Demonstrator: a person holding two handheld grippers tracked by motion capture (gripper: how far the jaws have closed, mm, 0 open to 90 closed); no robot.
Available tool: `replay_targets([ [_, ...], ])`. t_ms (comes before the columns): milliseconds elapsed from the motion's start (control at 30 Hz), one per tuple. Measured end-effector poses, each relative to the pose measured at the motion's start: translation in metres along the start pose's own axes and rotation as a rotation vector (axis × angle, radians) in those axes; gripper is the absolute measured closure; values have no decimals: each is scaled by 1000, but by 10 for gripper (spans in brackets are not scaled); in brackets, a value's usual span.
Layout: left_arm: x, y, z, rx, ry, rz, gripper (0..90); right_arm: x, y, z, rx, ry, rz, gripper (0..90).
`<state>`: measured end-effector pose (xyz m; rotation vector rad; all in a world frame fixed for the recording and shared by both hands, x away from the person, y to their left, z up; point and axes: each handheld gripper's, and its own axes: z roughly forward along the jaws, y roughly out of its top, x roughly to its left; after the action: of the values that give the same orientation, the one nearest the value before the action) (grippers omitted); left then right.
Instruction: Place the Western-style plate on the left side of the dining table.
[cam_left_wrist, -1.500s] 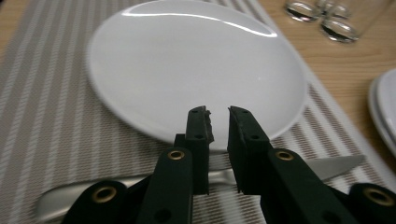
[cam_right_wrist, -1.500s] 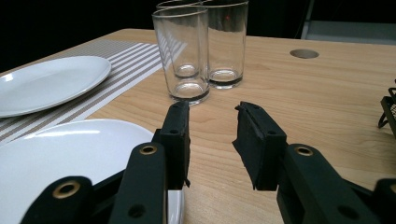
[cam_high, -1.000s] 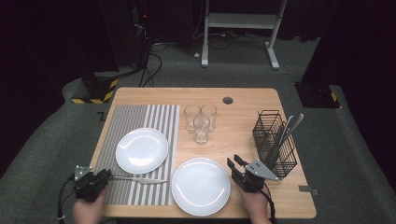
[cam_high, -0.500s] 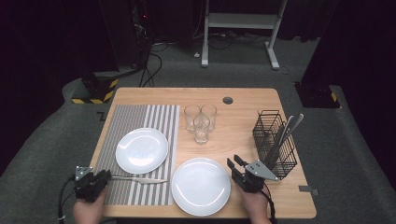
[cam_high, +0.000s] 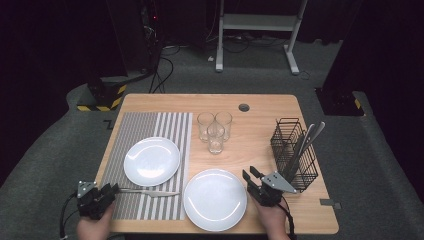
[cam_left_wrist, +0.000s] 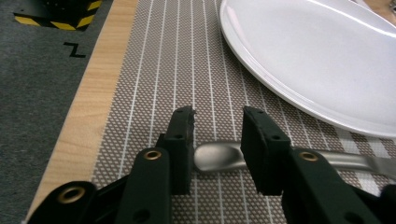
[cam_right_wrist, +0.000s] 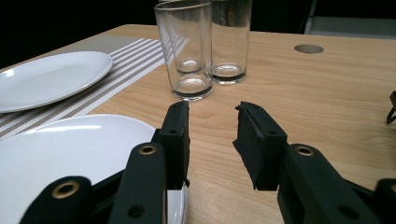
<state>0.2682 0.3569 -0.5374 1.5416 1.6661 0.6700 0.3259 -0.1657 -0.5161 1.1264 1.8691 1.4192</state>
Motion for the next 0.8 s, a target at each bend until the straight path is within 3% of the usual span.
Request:
replay_targets([
  [100,-6,-1,-2,-5,-19,25,611,1,0,0,5,5,5,636],
  [233,-13,-1,-3,-16,-10,65,599,2,-1,1,2,5,-6,630],
  [800,-27,-1,-2,-21,-20,123,542,2,-2,8,43,17,-6,532],
])
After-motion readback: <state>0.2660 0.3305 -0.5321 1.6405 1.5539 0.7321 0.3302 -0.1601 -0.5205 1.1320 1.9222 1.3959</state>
